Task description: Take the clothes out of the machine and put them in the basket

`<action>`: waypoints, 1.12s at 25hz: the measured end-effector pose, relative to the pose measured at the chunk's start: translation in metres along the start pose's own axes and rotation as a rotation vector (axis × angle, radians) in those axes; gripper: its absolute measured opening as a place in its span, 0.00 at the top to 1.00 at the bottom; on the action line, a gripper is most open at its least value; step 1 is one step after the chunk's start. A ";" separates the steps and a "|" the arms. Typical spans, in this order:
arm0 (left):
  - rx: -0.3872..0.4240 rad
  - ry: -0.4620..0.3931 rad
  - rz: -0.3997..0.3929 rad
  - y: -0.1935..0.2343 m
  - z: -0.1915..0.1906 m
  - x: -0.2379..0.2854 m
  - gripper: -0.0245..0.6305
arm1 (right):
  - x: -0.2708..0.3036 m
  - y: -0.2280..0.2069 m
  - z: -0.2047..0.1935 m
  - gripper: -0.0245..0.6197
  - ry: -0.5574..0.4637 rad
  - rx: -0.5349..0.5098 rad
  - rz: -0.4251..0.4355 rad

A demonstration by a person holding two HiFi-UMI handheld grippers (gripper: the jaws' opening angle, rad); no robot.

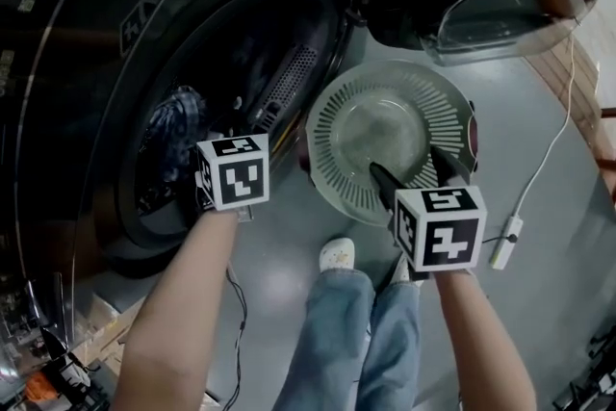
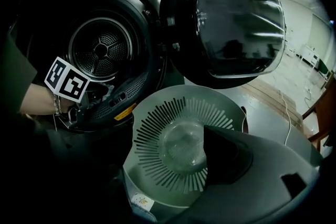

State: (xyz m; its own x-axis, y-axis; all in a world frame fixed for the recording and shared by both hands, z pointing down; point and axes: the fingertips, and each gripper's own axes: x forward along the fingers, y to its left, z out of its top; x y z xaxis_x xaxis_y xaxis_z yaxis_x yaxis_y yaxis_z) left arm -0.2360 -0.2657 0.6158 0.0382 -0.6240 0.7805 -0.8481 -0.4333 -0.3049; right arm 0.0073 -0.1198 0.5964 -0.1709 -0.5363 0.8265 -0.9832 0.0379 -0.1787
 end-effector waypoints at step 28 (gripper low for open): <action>0.100 -0.201 -0.505 -0.213 0.078 -0.121 0.96 | -0.070 -0.085 -0.010 0.33 -0.017 0.038 -0.062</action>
State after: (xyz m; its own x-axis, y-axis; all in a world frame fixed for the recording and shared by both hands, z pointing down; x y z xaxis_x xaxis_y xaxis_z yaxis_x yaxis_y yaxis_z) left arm -0.0186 -0.1490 0.5441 0.5358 -0.4304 0.7264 -0.6441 -0.7647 0.0220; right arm 0.1017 -0.0770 0.5594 -0.1083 -0.5509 0.8275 -0.9887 -0.0275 -0.1477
